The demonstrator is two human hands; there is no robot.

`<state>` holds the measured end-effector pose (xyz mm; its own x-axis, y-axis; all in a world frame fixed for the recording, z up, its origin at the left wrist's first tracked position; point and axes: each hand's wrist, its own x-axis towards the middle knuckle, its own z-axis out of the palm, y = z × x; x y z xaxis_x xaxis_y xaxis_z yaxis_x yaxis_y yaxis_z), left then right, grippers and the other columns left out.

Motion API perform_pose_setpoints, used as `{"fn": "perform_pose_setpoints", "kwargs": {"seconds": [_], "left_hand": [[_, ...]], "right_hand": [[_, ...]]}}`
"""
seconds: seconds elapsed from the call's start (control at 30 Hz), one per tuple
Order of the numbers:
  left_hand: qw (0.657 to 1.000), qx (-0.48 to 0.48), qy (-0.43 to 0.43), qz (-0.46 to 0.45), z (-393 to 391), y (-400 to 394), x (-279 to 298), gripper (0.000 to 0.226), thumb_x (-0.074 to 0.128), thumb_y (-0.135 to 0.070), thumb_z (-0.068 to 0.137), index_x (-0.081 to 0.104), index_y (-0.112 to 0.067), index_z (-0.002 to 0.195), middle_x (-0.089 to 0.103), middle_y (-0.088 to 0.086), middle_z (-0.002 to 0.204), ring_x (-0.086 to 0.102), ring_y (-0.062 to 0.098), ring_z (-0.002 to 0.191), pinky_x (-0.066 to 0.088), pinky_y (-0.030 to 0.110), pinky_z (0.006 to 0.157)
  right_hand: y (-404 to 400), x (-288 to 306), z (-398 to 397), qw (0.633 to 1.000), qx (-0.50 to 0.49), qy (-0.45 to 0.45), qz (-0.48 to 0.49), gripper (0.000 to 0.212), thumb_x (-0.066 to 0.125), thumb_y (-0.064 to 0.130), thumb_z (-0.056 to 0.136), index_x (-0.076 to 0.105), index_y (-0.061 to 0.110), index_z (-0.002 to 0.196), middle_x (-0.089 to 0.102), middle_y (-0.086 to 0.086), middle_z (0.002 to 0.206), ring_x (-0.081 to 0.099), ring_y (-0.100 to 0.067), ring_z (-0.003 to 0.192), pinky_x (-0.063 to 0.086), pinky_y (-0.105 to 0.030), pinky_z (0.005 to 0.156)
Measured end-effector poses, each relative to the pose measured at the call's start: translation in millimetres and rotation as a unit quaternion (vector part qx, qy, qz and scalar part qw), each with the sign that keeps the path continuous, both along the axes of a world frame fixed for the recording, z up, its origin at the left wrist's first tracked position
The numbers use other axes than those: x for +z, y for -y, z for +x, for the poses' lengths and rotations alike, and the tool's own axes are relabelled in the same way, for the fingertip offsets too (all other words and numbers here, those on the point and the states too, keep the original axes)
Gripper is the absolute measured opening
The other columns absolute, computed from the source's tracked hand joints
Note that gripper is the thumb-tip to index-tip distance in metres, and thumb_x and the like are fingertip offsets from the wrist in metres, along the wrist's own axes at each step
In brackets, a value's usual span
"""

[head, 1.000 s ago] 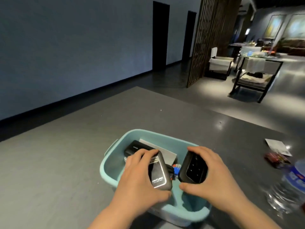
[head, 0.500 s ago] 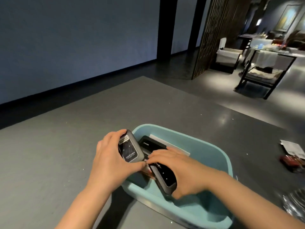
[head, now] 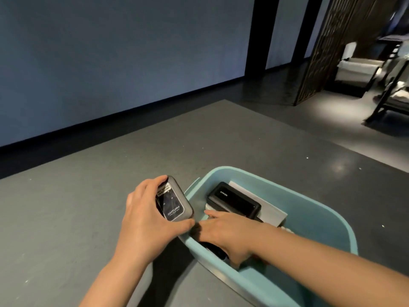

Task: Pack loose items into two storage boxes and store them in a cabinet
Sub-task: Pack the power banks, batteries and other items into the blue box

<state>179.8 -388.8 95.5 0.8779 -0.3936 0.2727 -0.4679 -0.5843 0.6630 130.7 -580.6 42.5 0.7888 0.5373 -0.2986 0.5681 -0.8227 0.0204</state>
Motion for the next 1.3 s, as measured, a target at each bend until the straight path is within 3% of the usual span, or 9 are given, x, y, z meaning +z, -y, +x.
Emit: {"fn": "perform_pose_setpoints", "kwargs": {"seconds": [0.13, 0.2, 0.27, 0.4, 0.63, 0.77, 0.93, 1.07, 1.3], "left_hand": [[0.999, -0.044, -0.007, 0.003, 1, 17, 7, 0.098, 0.087, -0.043, 0.046, 0.040, -0.038, 0.132, 0.041, -0.021, 0.123, 0.031, 0.002, 0.112, 0.033, 0.023, 0.089], [0.997, -0.068, -0.027, -0.006, 0, 23, 8, 0.097, 0.087, -0.044, 0.045, 0.041, -0.039, 0.130, 0.042, -0.023, 0.122, 0.033, 0.003, 0.114, 0.034, 0.023, 0.090], [0.995, -0.091, -0.045, -0.020, -4, 31, 7, 0.096, 0.087, -0.044, 0.043, 0.043, -0.041, 0.128, 0.043, -0.026, 0.121, 0.034, 0.001, 0.115, 0.034, 0.020, 0.090], [0.991, -0.128, -0.033, -0.018, -19, 50, -1, 0.092, 0.083, -0.047, 0.043, 0.041, -0.044, 0.124, 0.039, -0.032, 0.114, 0.031, -0.004, 0.109, 0.031, 0.005, 0.080], [0.994, -0.111, -0.001, -0.002, -27, 58, -12, 0.101, 0.079, -0.055, 0.041, 0.034, -0.043, 0.130, 0.033, -0.025, 0.116, 0.027, -0.003, 0.111, 0.031, 0.006, 0.080], [0.992, -0.126, -0.007, -0.013, -21, 47, -12, 0.098, 0.082, -0.057, 0.045, 0.036, -0.045, 0.131, 0.034, -0.031, 0.125, 0.030, -0.006, 0.120, 0.032, 0.011, 0.091], [0.993, -0.104, -0.049, 0.011, -1, 13, -21, 0.068, 0.074, -0.064, 0.059, 0.054, -0.043, 0.121, 0.040, -0.030, 0.135, 0.038, -0.007, 0.125, 0.033, 0.028, 0.107], [0.992, -0.099, -0.077, -0.017, -15, 4, -35, 0.037, 0.068, -0.046, 0.077, 0.059, -0.043, 0.113, 0.037, -0.039, 0.131, 0.036, -0.022, 0.117, 0.032, 0.010, 0.095], [0.991, -0.100, -0.082, -0.018, -19, 7, -42, 0.031, 0.062, -0.039, 0.085, 0.055, -0.046, 0.115, 0.030, -0.041, 0.134, 0.024, -0.036, 0.108, 0.025, -0.005, 0.081]], "right_hand": [[11, 14, -19, 0.997, -0.043, 0.019, 0.066, 0.075, 0.080, 0.026, 0.058, 0.052, 0.021, 0.127, 0.052, 0.002, 0.133, 0.038, -0.015, 0.131, 0.001, -0.034, 0.117], [22, 31, -33, 0.975, -0.118, 0.009, 0.190, 0.053, 0.075, 0.021, 0.066, 0.058, 0.024, 0.116, 0.055, 0.008, 0.125, 0.044, -0.008, 0.123, 0.017, -0.032, 0.118], [33, 46, -42, 0.905, -0.254, 0.013, 0.340, 0.038, 0.064, 0.005, 0.075, 0.064, 0.023, 0.108, 0.061, 0.009, 0.119, 0.053, -0.004, 0.114, 0.037, -0.028, 0.108], [33, 67, -52, 0.634, -0.462, -0.089, 0.614, 0.022, 0.054, 0.004, 0.090, 0.067, 0.011, 0.105, 0.071, -0.006, 0.106, 0.066, -0.014, 0.088, 0.054, -0.035, 0.079], [15, 47, -57, 0.499, -0.516, -0.149, 0.680, 0.031, 0.070, 0.003, 0.082, 0.060, 0.006, 0.111, 0.071, -0.015, 0.096, 0.067, -0.018, 0.070, 0.056, -0.029, 0.064], [15, 42, -54, 0.475, -0.534, -0.139, 0.686, 0.023, 0.063, 0.000, 0.085, 0.062, 0.003, 0.108, 0.072, -0.016, 0.091, 0.067, -0.021, 0.072, 0.056, -0.029, 0.064], [21, 32, -57, 0.520, -0.570, -0.159, 0.616, 0.018, 0.064, 0.011, 0.085, 0.068, 0.013, 0.102, 0.072, -0.018, 0.094, 0.063, -0.022, 0.064, 0.048, -0.043, 0.070], [17, 20, -58, 0.556, -0.586, -0.170, 0.565, 0.012, 0.062, 0.006, 0.087, 0.067, 0.016, 0.092, 0.067, 0.000, 0.073, 0.059, -0.010, 0.052, 0.050, -0.026, 0.051], [-3, -12, -53, 0.586, -0.611, -0.165, 0.505, 0.020, 0.062, 0.007, 0.087, 0.067, 0.007, 0.107, 0.065, -0.013, 0.088, 0.054, -0.015, 0.063, 0.047, -0.024, 0.048]]}}
